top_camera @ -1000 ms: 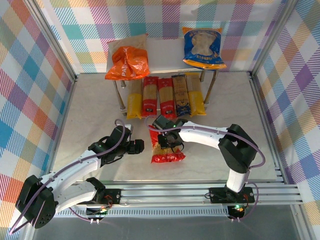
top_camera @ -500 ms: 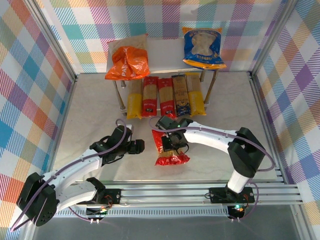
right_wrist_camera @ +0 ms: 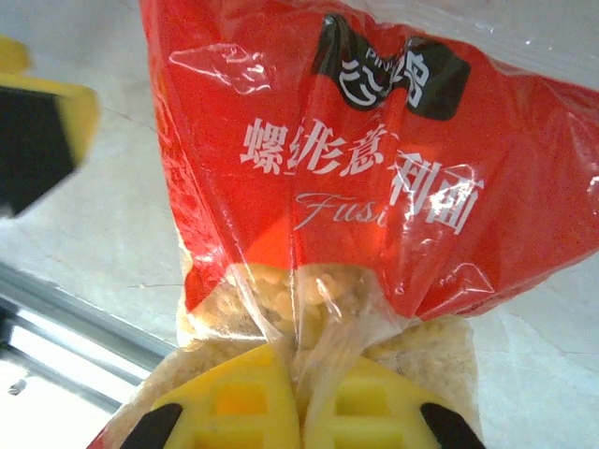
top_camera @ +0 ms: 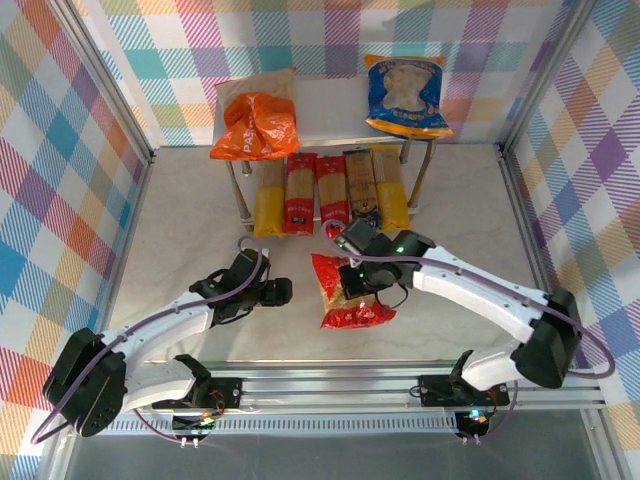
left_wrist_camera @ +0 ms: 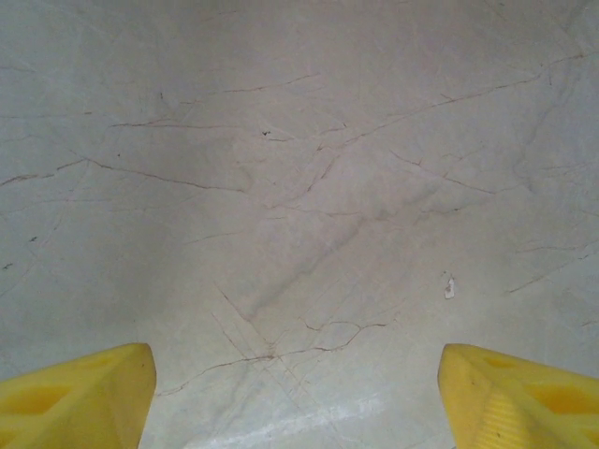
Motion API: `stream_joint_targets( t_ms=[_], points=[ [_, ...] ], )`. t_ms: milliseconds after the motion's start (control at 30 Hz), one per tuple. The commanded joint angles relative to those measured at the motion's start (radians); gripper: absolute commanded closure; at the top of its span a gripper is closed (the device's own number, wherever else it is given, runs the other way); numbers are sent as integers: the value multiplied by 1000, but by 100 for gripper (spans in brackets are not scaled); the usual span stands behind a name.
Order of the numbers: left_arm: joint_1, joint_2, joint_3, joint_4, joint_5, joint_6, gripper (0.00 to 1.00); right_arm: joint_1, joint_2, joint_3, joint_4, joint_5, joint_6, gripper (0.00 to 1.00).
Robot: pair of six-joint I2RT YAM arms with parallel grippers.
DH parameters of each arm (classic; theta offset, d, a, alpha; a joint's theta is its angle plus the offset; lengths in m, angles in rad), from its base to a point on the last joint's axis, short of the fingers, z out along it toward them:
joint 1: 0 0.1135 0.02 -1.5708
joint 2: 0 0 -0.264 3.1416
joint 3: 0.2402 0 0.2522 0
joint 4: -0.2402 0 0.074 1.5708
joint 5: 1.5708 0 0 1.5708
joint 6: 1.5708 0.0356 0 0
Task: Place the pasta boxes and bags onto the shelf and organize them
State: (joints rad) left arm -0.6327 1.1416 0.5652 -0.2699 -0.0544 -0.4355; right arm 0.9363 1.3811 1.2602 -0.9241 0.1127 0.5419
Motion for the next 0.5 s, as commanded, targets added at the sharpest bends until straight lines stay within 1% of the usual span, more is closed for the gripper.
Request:
stream_joint_targets(
  t_ms=[0, 133, 233, 467],
  points=[
    [-7, 16, -8, 45, -4, -17, 22, 6, -92, 131, -15, 69, -60, 100],
    [-7, 34, -5, 57, 2, -15, 24, 6, -137, 248, -5, 112, -126, 100],
    [-7, 43, -1, 73, 9, -7, 25, 5, -137, 357, 36, 124, -202, 100],
    [-9, 43, 26, 64, 21, -3, 26, 6, -7, 680, 79, 124, -346, 100]
  ],
)
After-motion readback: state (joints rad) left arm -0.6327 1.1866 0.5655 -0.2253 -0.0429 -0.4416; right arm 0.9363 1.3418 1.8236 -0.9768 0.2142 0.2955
